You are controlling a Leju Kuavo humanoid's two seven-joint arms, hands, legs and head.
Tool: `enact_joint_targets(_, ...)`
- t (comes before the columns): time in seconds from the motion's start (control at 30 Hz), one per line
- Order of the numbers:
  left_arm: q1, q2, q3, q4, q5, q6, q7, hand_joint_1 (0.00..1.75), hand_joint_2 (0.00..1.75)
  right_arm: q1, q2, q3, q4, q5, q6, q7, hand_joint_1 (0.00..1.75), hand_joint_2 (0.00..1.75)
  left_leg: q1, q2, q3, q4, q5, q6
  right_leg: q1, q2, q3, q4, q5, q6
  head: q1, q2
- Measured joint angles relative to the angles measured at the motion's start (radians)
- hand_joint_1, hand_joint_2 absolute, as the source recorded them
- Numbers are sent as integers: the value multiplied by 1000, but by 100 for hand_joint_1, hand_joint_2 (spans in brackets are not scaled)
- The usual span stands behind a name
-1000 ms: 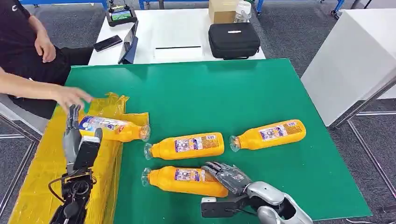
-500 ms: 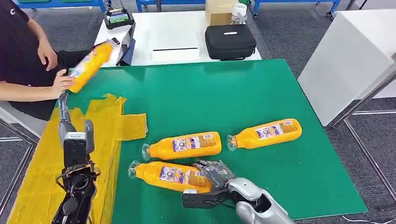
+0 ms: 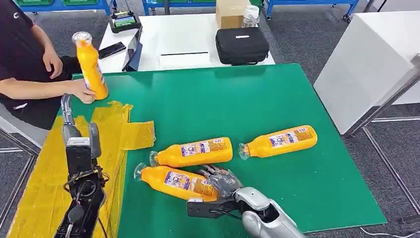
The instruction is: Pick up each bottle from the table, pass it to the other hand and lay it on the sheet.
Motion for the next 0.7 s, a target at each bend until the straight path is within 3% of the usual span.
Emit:
enact_joint_targets(0.4, -8, 0, -2, 9, 42, -4, -7, 0, 0, 2, 5, -3, 3, -22, 17, -7, 0, 0, 0, 0, -1, 0, 0, 0, 0, 0, -1, 0, 0, 0, 0, 0)
enact_joint_targets(0.7, -15, 0, -2, 23, 66, -13, -32, 0, 0, 27, -22, -24, -51, -278, 108, -97, 0, 0, 0, 0, -4, 0, 0, 0, -1, 0, -3, 0, 0, 0, 0, 0)
